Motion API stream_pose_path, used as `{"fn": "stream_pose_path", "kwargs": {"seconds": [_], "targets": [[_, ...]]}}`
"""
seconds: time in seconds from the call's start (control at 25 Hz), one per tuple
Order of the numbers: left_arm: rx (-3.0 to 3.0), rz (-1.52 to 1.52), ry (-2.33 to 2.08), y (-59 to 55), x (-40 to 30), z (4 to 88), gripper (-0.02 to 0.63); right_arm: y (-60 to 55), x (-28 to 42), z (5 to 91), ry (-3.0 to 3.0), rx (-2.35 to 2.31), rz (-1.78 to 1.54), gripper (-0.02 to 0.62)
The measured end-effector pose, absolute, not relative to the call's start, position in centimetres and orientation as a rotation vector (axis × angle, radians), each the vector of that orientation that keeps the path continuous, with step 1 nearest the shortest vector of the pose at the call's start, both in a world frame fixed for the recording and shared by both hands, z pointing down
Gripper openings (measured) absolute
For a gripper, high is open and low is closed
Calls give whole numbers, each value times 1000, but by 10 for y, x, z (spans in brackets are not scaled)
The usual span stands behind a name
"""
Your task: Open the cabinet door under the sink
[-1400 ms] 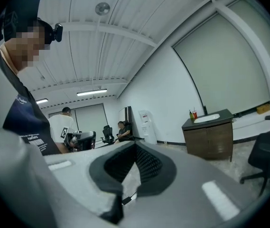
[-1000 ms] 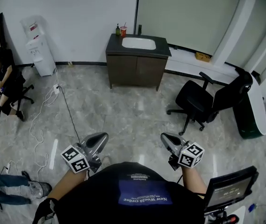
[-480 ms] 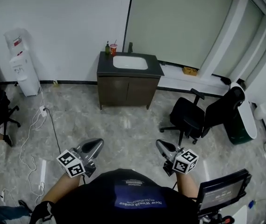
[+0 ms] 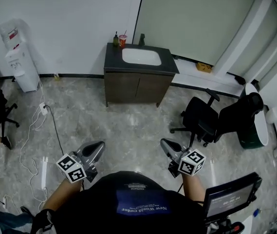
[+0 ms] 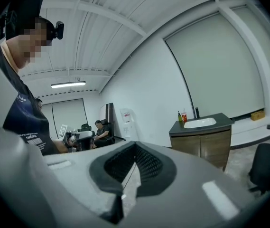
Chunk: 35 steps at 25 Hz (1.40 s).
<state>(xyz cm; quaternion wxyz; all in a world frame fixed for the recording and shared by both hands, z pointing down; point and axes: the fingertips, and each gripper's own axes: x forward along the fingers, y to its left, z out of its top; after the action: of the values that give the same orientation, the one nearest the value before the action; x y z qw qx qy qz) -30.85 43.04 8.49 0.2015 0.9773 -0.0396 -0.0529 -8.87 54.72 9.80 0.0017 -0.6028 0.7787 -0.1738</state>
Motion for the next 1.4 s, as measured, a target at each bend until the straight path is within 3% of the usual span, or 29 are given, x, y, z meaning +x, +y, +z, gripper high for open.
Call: {"fn": "stream_pose_path", "kwargs": {"seconds": [0.28, 0.8, 1.4], "targets": [[2742, -131, -224, 390, -261, 89, 3, 484, -40, 118, 2531, -1764, -547, 0], [2743, -172, -424, 322, -113, 63, 3, 367, 108, 102, 2715, -1544, -479, 1], [2714, -131, -232, 198, -52, 92, 3, 273, 156, 131, 2643, -1744, -540, 2]]}}
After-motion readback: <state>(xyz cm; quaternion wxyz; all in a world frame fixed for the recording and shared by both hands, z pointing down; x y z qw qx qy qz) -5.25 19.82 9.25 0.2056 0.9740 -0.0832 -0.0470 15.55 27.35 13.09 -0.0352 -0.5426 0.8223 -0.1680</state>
